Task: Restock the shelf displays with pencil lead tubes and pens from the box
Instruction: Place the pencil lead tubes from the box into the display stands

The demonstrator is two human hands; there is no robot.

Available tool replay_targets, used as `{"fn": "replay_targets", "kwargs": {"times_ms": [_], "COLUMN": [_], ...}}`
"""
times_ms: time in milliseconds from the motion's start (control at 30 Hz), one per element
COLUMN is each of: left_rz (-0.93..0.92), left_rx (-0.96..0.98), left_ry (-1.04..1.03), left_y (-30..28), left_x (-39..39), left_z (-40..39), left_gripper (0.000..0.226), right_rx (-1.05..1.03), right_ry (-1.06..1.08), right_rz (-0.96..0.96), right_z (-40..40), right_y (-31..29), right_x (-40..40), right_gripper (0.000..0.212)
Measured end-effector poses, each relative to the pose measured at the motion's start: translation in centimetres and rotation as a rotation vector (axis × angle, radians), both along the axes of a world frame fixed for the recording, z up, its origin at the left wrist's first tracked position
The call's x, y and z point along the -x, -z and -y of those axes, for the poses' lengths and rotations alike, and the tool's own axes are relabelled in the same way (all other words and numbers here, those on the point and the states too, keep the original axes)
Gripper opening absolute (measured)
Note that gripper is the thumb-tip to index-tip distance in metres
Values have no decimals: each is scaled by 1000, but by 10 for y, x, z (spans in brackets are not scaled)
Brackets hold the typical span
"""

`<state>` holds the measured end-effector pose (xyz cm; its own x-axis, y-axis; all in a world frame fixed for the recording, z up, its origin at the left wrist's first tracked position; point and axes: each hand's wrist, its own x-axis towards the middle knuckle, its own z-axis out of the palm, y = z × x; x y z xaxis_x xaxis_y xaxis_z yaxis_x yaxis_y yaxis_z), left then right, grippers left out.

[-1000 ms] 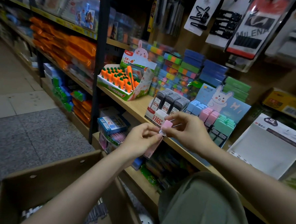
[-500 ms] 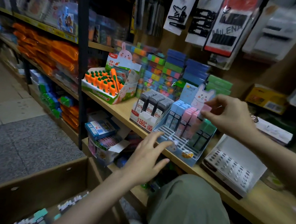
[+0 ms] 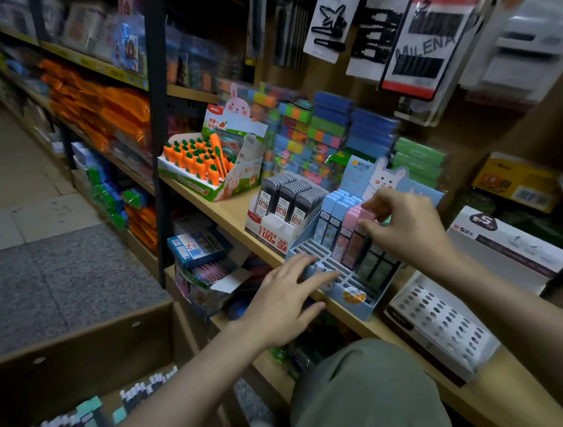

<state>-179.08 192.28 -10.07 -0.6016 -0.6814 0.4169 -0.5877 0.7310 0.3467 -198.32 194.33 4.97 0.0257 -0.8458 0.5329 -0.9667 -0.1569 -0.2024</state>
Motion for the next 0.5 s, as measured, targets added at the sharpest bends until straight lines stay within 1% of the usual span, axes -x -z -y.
{"fn": "replay_targets", "kwargs": {"times_ms": [133,300,400,500], "left_rz": [-8,-4,3,7], "left_rx": [-20,-50,-74,-104], "left_ry": [2,0,3,4], "left_y": [-2,-5,-9,-13], "left_x": [0,1,2,2], "left_z": [0,-1,-2,-3], "left_gripper": [54,52,52,53], "right_rx": [0,49,88,64], "right_ry": [32,153,178,166], "right_rz": [-20,-187,-217,-230], "right_z": [2,4,3,1], "right_y": [4,16,20,22], "right_x": [1,0,0,-2], "right_gripper": [17,21,23,32]}}
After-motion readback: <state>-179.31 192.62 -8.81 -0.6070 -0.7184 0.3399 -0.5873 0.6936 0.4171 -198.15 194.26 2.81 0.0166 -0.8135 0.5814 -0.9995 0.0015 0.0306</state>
